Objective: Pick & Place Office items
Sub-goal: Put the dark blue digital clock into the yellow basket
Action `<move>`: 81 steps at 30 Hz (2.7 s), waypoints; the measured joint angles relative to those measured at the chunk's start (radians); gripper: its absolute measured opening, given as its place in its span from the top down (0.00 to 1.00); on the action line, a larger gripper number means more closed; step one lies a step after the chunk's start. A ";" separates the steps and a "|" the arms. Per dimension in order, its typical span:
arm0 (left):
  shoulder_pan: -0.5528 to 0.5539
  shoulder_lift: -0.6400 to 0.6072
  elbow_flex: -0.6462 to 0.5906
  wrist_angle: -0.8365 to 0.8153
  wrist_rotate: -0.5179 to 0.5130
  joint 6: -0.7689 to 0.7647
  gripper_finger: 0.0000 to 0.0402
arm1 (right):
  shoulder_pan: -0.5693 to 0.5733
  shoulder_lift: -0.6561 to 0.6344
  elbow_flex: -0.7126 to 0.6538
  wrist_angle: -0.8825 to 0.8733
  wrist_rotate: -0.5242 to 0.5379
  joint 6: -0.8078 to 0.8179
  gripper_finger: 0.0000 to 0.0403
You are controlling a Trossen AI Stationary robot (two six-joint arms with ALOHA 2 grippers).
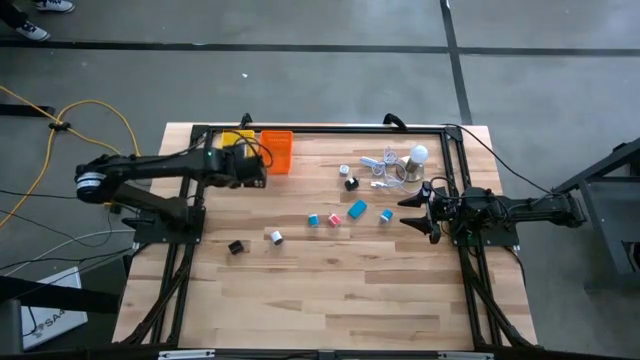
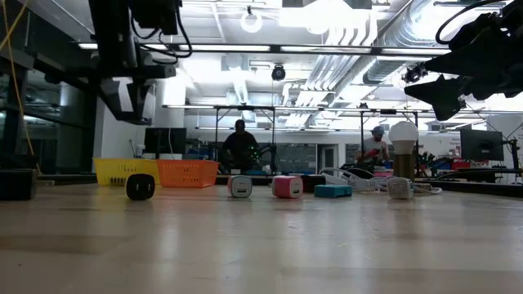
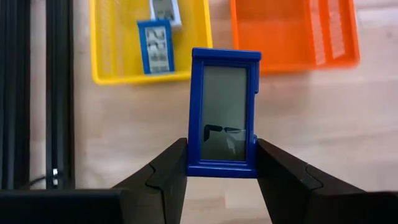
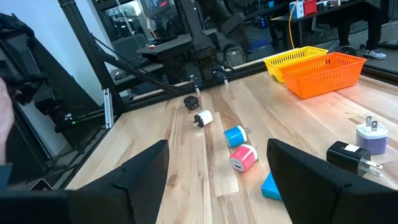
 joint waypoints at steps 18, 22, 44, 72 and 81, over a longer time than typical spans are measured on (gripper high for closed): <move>0.334 0.005 0.000 0.071 0.053 0.204 0.60 | 0.000 0.000 0.000 0.000 0.000 0.000 0.36; 0.403 0.005 -0.023 0.113 0.085 0.233 0.60 | 0.000 0.000 0.000 0.000 0.000 0.000 0.36; 0.622 0.005 -0.229 0.467 0.242 0.449 0.60 | 0.000 0.000 0.000 0.000 0.000 0.000 0.36; 0.622 0.120 -0.229 0.546 0.262 0.472 0.60 | 0.000 0.000 0.000 0.000 0.000 0.000 0.36; 0.622 0.143 -0.229 0.602 0.279 0.478 0.60 | 0.000 0.000 0.000 0.000 0.000 0.000 0.36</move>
